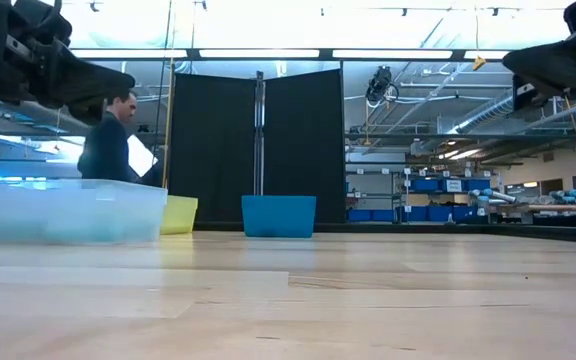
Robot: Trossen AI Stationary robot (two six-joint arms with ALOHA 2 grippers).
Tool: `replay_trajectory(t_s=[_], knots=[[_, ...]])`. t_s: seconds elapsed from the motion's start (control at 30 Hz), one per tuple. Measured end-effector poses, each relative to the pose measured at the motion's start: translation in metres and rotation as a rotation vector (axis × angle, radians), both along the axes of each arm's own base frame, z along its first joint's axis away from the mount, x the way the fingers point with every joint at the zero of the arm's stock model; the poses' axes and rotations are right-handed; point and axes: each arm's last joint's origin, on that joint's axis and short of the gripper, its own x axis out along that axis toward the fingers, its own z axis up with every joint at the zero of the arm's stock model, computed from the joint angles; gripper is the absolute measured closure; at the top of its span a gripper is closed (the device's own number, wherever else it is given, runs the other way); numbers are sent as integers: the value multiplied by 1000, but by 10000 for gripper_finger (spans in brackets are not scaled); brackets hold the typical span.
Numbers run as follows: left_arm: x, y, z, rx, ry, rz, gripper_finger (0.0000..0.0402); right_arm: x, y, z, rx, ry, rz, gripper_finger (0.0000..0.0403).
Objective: Sort blocks
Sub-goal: Return to Home Position
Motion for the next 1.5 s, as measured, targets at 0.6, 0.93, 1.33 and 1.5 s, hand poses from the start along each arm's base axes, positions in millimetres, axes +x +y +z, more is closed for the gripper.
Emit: replay_trajectory(t_s=[0.6, 0.93, 1.33, 1.5], knots=[[0, -1, 1, -32, -13, -20, 383, 1, 8, -8, -13, -15, 263, 365], [0, -1, 1, -30, -11, -20, 381, 1, 8, -8, -13, -15, 260, 356], [0, -1, 1, -29, -11, -20, 381, 1, 8, -8, -12, -15, 257, 357], [0, -1, 0, -28, -10, -20, 380, 1, 8, -8, -12, -15, 257, 355]])
